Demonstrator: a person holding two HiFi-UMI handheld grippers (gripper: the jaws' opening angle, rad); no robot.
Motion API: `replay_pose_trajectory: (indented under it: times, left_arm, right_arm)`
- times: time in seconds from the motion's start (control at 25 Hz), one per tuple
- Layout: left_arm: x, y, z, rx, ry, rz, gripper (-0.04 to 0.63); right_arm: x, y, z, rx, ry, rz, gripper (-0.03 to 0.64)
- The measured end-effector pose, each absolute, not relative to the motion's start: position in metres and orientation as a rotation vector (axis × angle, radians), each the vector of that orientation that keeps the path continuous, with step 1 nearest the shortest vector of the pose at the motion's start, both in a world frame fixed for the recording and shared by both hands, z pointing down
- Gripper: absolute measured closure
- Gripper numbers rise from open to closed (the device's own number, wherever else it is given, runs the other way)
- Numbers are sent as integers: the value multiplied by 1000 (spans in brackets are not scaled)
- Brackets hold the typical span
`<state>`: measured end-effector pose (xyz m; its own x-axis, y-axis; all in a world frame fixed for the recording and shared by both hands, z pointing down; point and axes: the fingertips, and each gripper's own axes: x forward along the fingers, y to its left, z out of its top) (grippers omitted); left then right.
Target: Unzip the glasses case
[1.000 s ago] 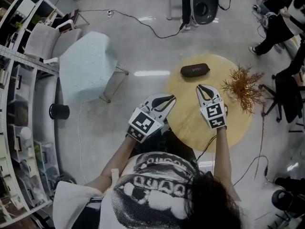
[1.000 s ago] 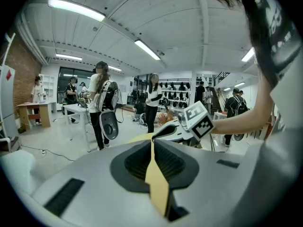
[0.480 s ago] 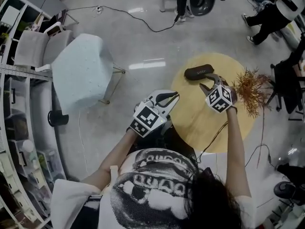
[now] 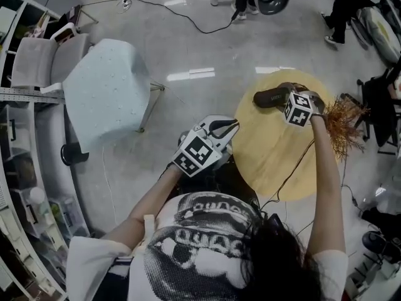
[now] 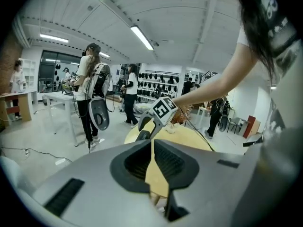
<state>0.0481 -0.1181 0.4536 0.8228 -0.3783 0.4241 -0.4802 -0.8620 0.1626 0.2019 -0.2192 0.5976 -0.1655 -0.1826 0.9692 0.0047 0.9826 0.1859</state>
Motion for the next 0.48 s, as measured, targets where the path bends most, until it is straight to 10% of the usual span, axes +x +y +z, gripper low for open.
replay_pose_trajectory:
  times: [0.48]
  left_arm:
    - [18,-138,475,2684,-707,590,568]
  right_arm:
    - [207,-221,634,-243,-1567,-27,302]
